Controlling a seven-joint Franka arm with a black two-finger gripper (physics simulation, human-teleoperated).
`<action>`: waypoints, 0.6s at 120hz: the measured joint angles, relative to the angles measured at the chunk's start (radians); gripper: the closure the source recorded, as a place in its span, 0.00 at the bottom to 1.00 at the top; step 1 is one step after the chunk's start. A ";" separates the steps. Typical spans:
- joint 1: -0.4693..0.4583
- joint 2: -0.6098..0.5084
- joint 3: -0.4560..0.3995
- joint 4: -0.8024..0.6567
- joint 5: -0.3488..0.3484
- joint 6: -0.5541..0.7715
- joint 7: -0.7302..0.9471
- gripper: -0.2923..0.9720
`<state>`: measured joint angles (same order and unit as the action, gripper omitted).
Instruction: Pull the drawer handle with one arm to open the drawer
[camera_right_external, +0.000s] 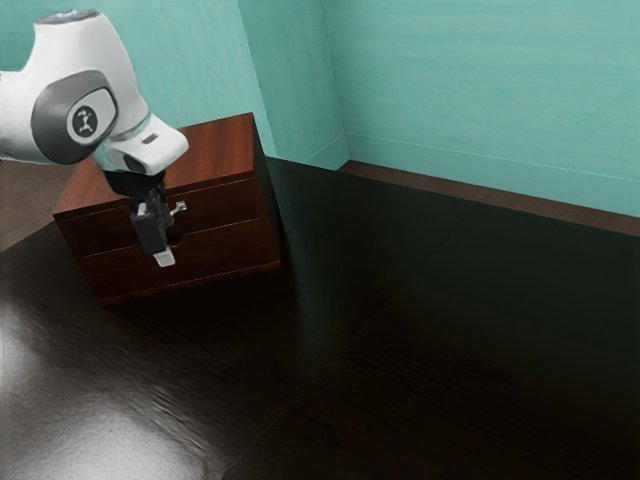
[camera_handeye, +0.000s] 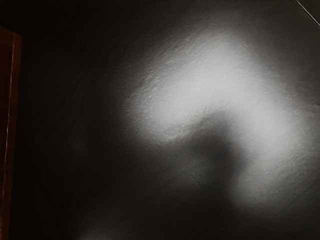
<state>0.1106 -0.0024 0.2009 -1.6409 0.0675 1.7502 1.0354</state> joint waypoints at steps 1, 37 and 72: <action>0.001 0.001 0.000 -0.001 0.000 0.006 0.005 0.23; 0.071 0.067 -0.007 0.011 -0.001 0.107 0.151 0.23; 0.091 0.111 -0.003 0.074 -0.012 0.108 0.232 0.23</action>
<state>0.2017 0.1089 0.1974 -1.5672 0.0551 1.8584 1.2676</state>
